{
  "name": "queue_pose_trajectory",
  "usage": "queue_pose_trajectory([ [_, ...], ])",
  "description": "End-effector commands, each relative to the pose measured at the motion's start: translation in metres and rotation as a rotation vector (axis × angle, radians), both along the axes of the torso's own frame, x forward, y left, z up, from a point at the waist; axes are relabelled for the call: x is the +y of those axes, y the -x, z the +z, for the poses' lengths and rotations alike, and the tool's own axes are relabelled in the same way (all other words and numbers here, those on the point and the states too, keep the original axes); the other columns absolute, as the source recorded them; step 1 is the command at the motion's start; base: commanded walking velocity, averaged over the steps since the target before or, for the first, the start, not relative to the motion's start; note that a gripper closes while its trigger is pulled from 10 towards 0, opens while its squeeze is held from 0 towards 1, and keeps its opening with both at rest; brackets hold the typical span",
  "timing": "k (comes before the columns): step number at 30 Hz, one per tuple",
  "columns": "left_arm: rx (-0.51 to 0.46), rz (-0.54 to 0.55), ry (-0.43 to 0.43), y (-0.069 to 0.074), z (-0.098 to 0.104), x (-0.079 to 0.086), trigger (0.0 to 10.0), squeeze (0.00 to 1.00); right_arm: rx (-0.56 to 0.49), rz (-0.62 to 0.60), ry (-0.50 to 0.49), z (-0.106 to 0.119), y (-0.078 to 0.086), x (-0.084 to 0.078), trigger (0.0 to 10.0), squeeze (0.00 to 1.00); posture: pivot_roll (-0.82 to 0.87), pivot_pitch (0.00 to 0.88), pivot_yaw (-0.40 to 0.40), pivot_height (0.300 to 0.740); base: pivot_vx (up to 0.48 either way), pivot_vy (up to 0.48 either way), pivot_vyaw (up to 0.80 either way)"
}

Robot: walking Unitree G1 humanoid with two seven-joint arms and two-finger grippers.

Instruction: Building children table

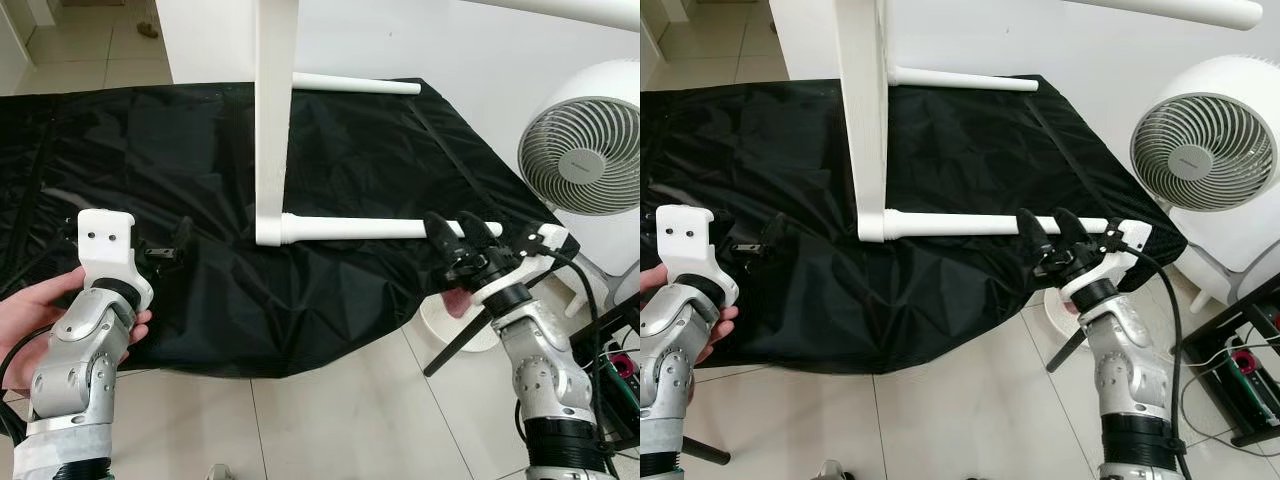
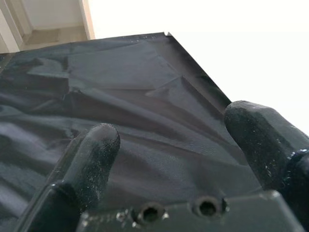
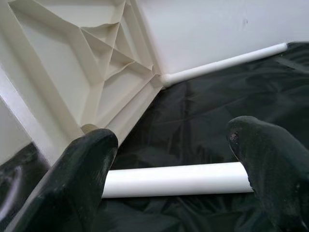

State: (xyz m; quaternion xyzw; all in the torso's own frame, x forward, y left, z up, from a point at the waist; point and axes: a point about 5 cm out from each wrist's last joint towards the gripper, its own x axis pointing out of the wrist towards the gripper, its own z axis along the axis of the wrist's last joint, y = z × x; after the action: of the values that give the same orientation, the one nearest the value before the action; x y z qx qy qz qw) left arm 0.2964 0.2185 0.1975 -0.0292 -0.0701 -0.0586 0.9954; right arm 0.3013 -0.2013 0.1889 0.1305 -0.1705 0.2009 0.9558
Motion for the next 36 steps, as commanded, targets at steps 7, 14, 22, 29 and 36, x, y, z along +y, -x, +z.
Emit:
queue_pose_trajectory([
  [7, 0.015, 0.009, -0.003, 0.002, -0.005, -0.002, 10.0, 0.00, 0.000, -0.064, 0.025, -0.007, 0.001, 0.009, 10.0, 0.00, 0.13, 0.103, -0.056, 0.740, 0.000, 0.000, 0.00],
  [14, 0.011, 0.010, -0.005, 0.002, -0.005, -0.003, 10.0, 0.00, 0.010, -0.146, 0.022, -0.013, -0.001, 0.012, 10.0, 0.00, 0.13, 0.093, -0.060, 0.740, 0.000, 0.000, 0.00],
  [22, 0.011, 0.010, -0.005, 0.003, -0.006, -0.003, 10.0, 0.00, 0.016, -0.163, 0.024, -0.017, 0.000, 0.019, 10.0, 0.00, 0.13, 0.092, -0.064, 0.740, 0.000, 0.000, 0.00],
  [29, 0.009, 0.013, -0.005, 0.003, -0.005, -0.002, 10.0, 0.00, 0.012, -0.164, 0.031, -0.018, -0.001, 0.021, 10.0, 0.00, 0.13, 0.093, -0.067, 0.740, 0.000, 0.000, 0.00],
  [36, 0.007, 0.015, -0.006, 0.002, -0.005, -0.002, 10.0, 0.00, 0.005, -0.192, 0.036, -0.018, -0.001, 0.021, 10.0, 0.00, 0.13, 0.090, -0.069, 0.740, 0.000, 0.000, 0.00],
])
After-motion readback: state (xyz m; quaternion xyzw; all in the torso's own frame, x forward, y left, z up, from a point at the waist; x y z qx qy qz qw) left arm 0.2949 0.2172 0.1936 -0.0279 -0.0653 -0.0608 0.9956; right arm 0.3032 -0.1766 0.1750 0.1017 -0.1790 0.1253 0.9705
